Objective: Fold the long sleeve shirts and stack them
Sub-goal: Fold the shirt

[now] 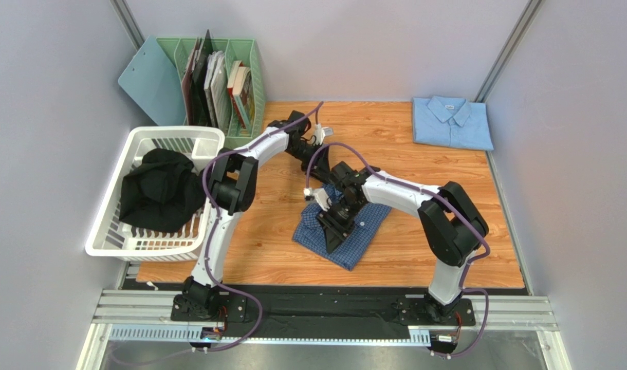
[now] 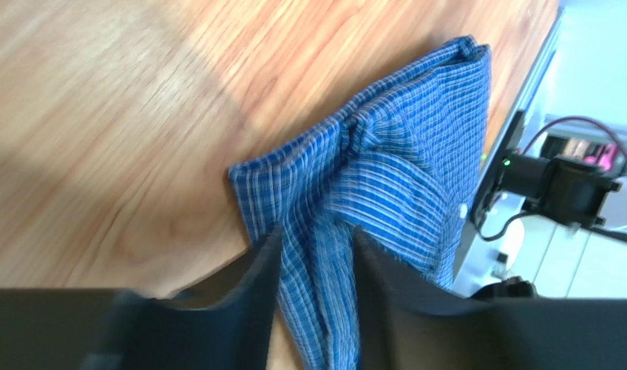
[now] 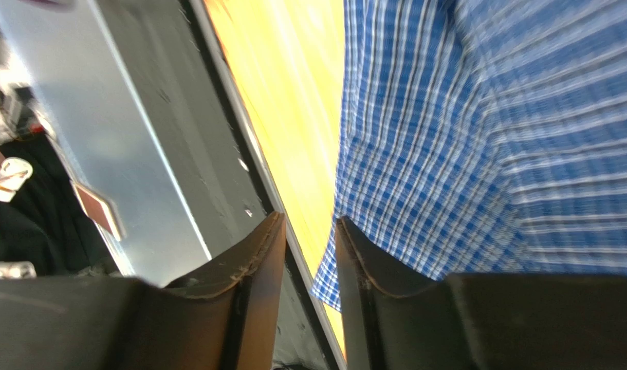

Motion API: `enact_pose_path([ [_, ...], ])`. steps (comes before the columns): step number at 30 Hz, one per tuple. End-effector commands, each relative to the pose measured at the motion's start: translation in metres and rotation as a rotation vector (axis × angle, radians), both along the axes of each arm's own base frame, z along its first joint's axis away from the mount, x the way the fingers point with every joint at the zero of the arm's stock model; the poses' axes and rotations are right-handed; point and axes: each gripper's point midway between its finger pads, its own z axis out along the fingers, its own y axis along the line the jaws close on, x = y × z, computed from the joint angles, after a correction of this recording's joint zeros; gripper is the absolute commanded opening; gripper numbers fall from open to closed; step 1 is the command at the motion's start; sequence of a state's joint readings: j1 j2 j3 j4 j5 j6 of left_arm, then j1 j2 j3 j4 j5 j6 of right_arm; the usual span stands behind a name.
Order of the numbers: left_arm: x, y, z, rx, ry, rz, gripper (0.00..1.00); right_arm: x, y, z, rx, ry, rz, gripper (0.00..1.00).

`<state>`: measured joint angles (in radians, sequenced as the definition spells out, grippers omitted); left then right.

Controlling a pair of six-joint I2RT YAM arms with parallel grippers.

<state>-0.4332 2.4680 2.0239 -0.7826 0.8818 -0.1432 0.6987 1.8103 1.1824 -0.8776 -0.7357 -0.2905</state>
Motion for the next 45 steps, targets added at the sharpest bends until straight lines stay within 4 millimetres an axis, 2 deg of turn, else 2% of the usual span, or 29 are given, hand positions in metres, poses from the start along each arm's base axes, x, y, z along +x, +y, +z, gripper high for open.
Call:
enact_pose_path([
  [1,0.004,0.046,0.063,-0.047,-0.075,0.079,0.50,0.048,0.002,0.065,0.173,-0.096,-0.128,0.38],
  [2,0.004,0.062,0.069,-0.056,-0.083,0.116,0.53,0.051,-0.009,0.069,0.175,-0.119,-0.132,0.39],
  [3,-0.001,0.072,0.071,-0.043,-0.108,0.126,0.54,0.068,-0.029,0.073,0.159,-0.169,-0.183,0.40],
  [4,-0.020,0.084,0.076,-0.024,-0.109,0.128,0.54,0.077,-0.040,0.071,0.130,-0.195,-0.206,0.40],
  [5,-0.031,0.089,0.077,-0.008,-0.110,0.120,0.54,0.083,-0.051,0.065,0.094,-0.205,-0.225,0.40],
  [6,-0.044,0.093,0.076,0.005,-0.112,0.094,0.54,0.102,-0.071,0.061,0.048,-0.261,-0.256,0.40],
  [7,-0.069,0.099,0.072,0.034,-0.053,0.082,0.54,0.109,-0.080,0.050,0.013,-0.257,-0.265,0.40],
  [9,-0.095,0.103,0.064,0.060,0.006,0.050,0.56,0.125,-0.098,0.038,-0.042,-0.285,-0.278,0.39],
  [10,-0.115,0.109,0.057,0.084,0.069,0.045,0.56,0.132,-0.101,0.033,-0.057,-0.290,-0.278,0.39],
  [11,-0.123,0.112,0.051,0.099,0.073,0.027,0.56,0.135,-0.103,0.021,-0.078,-0.269,-0.270,0.38],
  [14,-0.143,0.115,0.039,0.112,0.129,0.004,0.54,0.142,-0.104,0.002,-0.107,-0.236,-0.275,0.35],
  [17,-0.155,0.116,0.023,0.148,0.184,-0.018,0.51,0.135,-0.103,-0.010,-0.120,-0.194,-0.272,0.34],
  [20,-0.163,0.113,0.009,0.164,0.205,-0.062,0.48,0.116,-0.105,-0.021,-0.130,-0.147,-0.263,0.34],
  [22,-0.161,0.112,0.000,0.172,0.221,-0.084,0.45,0.104,-0.105,-0.024,-0.130,-0.113,-0.267,0.34],
  [24,-0.151,0.110,-0.006,0.177,0.227,-0.101,0.44,0.084,-0.102,-0.026,-0.122,-0.076,-0.262,0.34],
  [29,-0.134,0.098,-0.004,0.137,0.233,-0.123,0.39,0.045,-0.080,-0.022,-0.093,-0.018,-0.240,0.36],
  [32,-0.117,0.095,-0.005,0.140,0.202,-0.131,0.26,0.024,-0.063,-0.015,-0.058,0.020,-0.224,0.38],
  [33,-0.103,0.089,-0.005,0.135,0.174,-0.136,0.16,0.018,-0.058,-0.011,-0.038,0.016,-0.214,0.38],
  [34,-0.093,0.090,-0.006,0.156,0.149,-0.133,0.11,0.011,-0.048,-0.010,-0.024,0.005,-0.186,0.40],
  [35,-0.075,0.085,-0.004,0.155,0.106,-0.130,0.07,0.005,-0.040,-0.006,-0.008,0.021,-0.191,0.40],
  [37,-0.057,0.081,-0.003,0.163,0.058,-0.130,0.02,-0.002,-0.024,-0.004,0.021,-0.019,-0.135,0.44],
  [38,-0.045,0.076,0.002,0.157,0.037,-0.132,0.02,-0.002,-0.020,-0.003,0.026,-0.030,-0.122,0.45],
  [40,-0.037,0.077,0.009,0.143,0.014,-0.141,0.11,0.006,-0.017,0.008,0.039,-0.038,-0.123,0.47],
  [41,-0.032,0.084,0.018,0.130,0.005,-0.121,0.18,0.010,-0.018,0.014,0.045,-0.041,-0.130,0.48],
  [42,-0.031,0.088,0.024,0.108,-0.007,-0.120,0.28,0.013,-0.023,0.021,0.042,-0.033,-0.144,0.50],
  [43,-0.031,0.092,0.033,0.078,-0.009,-0.110,0.33,0.027,-0.030,0.036,0.077,-0.049,-0.197,0.53],
  [45,-0.028,0.112,0.052,0.057,-0.058,-0.055,0.40,0.039,-0.044,0.047,0.083,-0.059,-0.266,0.55],
])
